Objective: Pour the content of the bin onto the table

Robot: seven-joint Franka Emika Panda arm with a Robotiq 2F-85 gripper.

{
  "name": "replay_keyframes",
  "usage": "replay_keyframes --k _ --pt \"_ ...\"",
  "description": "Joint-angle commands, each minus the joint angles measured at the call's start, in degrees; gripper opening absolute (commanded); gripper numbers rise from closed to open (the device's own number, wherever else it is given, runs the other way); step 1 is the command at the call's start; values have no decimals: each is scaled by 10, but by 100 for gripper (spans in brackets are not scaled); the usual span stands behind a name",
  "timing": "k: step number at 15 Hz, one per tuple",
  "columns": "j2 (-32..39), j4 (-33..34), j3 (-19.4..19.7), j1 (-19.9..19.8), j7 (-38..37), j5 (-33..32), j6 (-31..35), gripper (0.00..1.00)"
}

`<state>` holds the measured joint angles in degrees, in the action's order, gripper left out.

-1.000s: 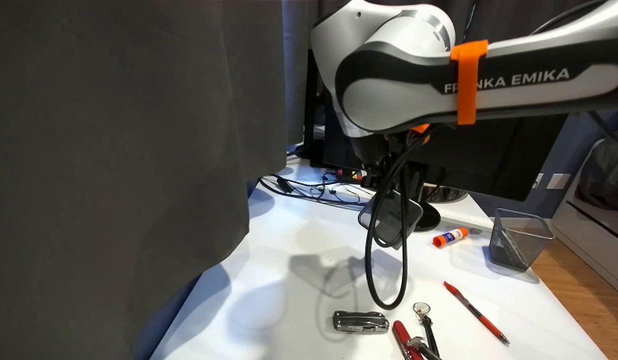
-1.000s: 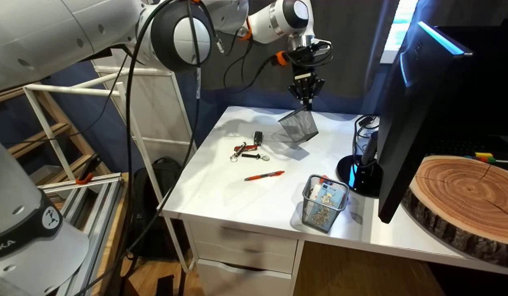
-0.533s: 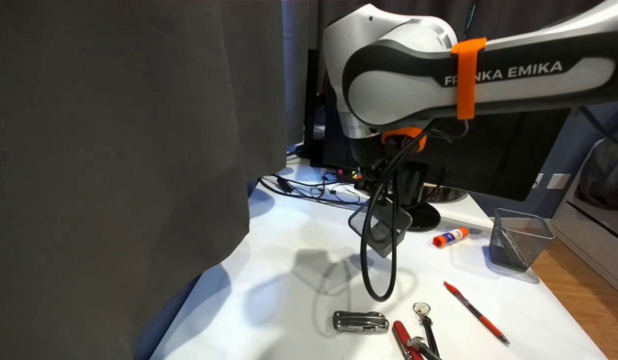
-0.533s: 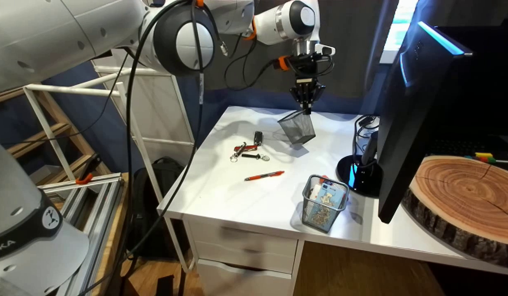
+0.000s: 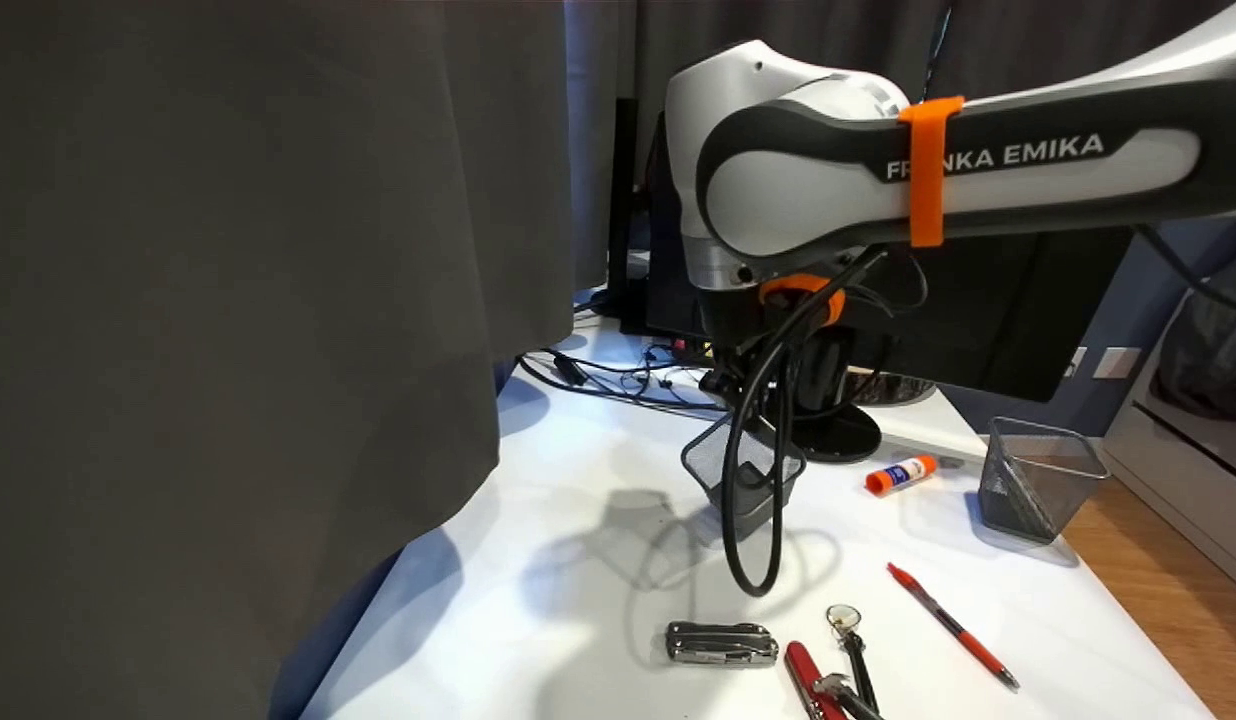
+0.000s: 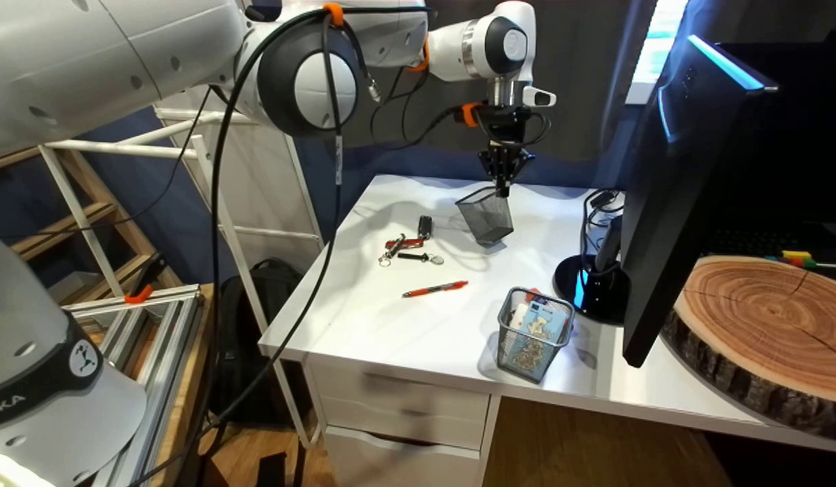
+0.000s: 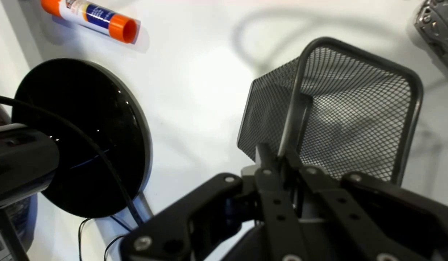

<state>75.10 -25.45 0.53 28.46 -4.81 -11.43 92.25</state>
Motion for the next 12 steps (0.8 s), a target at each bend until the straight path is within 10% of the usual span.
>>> replay_keyframes --k 1,4,5,12 --pt "-13 -3 -19 -26 5 37 3 2" --pt "-8 0 -20 -38 3 44 26 2" --pt "-5 1 -20 -40 4 45 40 27" --pt "-28 -12 10 -17 -1 11 7 75"
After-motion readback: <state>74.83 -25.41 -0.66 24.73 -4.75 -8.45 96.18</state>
